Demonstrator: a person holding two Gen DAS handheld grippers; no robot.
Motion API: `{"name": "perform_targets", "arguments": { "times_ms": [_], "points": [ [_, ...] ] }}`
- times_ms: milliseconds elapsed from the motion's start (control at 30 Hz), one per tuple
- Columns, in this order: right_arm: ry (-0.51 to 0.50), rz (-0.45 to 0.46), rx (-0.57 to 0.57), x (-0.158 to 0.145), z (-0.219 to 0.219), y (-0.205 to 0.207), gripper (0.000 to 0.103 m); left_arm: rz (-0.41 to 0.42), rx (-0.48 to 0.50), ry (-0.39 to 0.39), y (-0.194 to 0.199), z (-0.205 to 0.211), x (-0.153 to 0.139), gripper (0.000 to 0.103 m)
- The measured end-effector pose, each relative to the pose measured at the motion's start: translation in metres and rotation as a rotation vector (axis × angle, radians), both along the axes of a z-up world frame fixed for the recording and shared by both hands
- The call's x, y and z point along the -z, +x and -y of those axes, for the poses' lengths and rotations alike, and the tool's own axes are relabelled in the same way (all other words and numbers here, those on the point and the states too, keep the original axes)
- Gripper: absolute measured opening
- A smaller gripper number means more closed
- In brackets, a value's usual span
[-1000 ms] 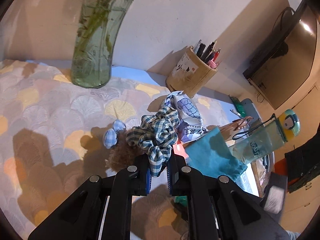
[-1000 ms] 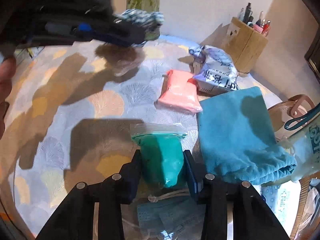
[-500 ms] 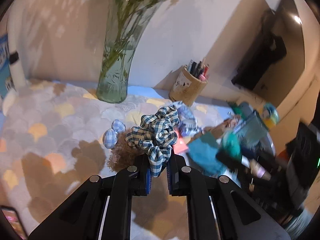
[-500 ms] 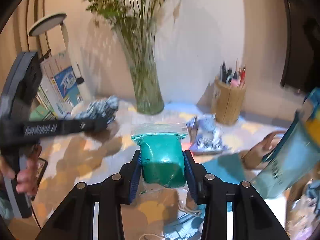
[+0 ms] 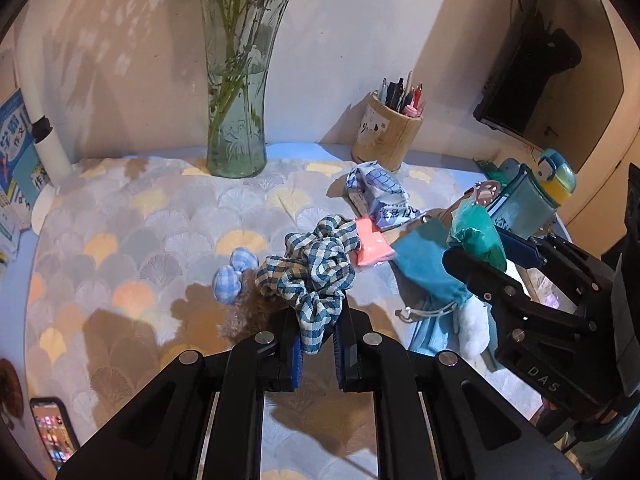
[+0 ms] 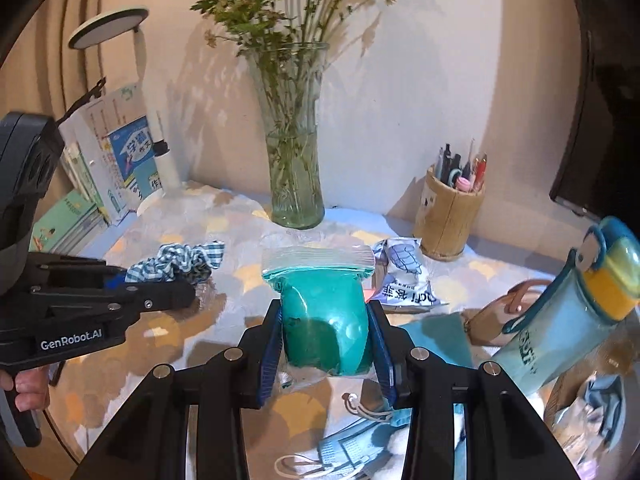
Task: Organize soft objects
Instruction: 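Carry the plaid scrunchie and teal pouch over the glass plate, then open both tools to drop the scrunchie and pouch onto the plate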
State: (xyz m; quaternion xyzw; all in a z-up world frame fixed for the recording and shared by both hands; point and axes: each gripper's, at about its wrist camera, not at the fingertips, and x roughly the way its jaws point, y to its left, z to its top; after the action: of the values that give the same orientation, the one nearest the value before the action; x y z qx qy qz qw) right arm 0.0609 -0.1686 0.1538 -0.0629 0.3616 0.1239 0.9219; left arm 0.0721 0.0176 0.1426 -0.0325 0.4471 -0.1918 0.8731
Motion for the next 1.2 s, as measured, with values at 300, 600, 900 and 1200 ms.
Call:
{"name": "perform_targets", "arguments": {
  "times_ms": [300, 600, 900, 1200],
  "points": [
    [-0.021, 0.160, 0.077, -0.065, 0.047, 0.003, 0.039, 0.175, 0.075, 0.026, 0.012, 0.055, -0.062, 0.009],
    [-0.016, 0.275, 0.314, -0.123, 0.161, -0.026, 0.039, 0.376, 0.319, -0.005, 0.006, 0.182, -0.140, 0.009],
    [-0.006, 0.226, 0.579, -0.115, 0.298, -0.080, 0.039, 0.338, 0.594, -0.016, -0.027, 0.326, -0.123, 0.010],
    [0.025, 0.006, 0.686, -0.049, 0.364, -0.113, 0.039, 0.043, 0.707, 0.068, -0.044, 0.404, -0.023, 0.010]
  ]
}}
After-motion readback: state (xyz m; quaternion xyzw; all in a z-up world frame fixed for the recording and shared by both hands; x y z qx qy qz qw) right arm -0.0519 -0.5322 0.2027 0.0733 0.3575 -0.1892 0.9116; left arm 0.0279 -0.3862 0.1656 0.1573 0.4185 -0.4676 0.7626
